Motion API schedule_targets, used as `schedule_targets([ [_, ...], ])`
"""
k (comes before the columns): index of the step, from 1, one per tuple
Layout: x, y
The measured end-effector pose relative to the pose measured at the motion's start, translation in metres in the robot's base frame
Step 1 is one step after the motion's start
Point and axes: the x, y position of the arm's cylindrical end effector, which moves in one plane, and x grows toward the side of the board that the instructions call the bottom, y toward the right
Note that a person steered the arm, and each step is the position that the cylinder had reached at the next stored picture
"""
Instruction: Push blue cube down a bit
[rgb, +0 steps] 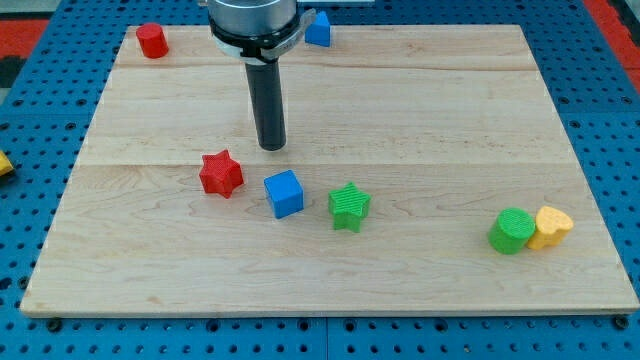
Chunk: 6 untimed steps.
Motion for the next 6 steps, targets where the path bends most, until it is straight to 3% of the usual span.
schedule_targets([
  [1,0.019,0.002],
  [2,0.048,-0.098],
  [3,0.040,-0.121],
  [4,0.033,-0.047],
  [5,0.054,0.032],
  [6,0.075,0.036],
])
